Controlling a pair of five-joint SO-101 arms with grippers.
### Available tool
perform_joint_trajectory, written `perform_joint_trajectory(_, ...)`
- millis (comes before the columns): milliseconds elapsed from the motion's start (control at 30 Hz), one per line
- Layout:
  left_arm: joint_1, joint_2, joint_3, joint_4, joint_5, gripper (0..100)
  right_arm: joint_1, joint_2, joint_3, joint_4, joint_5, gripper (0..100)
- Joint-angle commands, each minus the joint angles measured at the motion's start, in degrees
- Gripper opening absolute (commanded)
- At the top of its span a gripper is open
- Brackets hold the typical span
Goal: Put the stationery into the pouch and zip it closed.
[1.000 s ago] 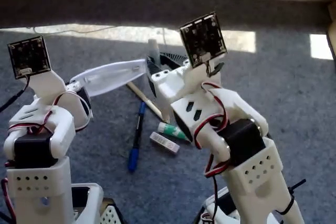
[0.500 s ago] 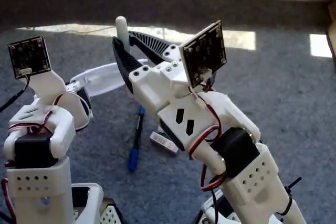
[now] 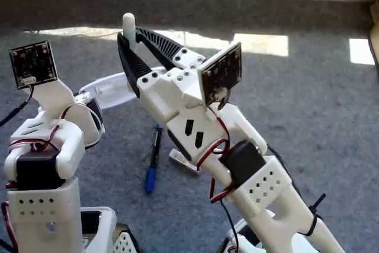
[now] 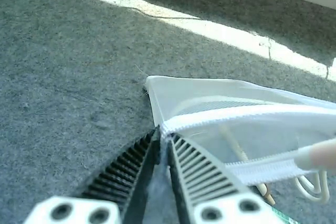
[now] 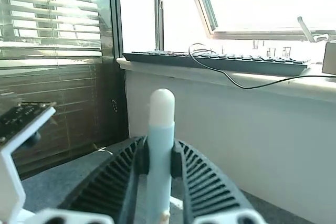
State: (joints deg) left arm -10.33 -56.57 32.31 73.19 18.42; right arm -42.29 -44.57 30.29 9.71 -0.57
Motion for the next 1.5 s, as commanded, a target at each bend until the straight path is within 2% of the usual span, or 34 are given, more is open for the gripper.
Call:
perform_joint_trajectory(0, -0.66, 1.1, -1.36, -1.32, 0.79, 1, -0.75, -1.45, 2.95, -9.01, -0.18, 0.5)
perform_joint_trajectory(100, -0.84, 1.1, -1.36, -1.32, 0.79, 1, -0.66, -1.36, 5.49, -11.56, 0.0, 0.5)
perform_joint_trajectory(267, -0.92, 1.1, -1.36, -1.32, 0.79, 1, -0.66, -1.36, 9.45, -16.4, 5.63, 0.5)
perform_joint_trajectory(400, -0.92, 1.1, -1.36, -1.14, 0.79, 1, -0.75, -1.27, 13.14, -20.7, 6.59, 0.5)
perform_joint_trajectory(1300, -0.92, 1.1, -1.01, -1.05, 0.79, 1, -1.54, -1.89, 24.13, -20.7, 6.59, 0.8)
perform_joint_trajectory(1367, -0.92, 1.1, -1.01, -1.14, 0.79, 1, -1.54, -1.89, 24.13, -20.7, 6.59, 3.3)
perform_joint_trajectory(1467, -0.92, 1.1, -1.01, -1.23, 0.79, 1, -1.54, -1.89, 24.22, -19.65, 6.33, 13.3)
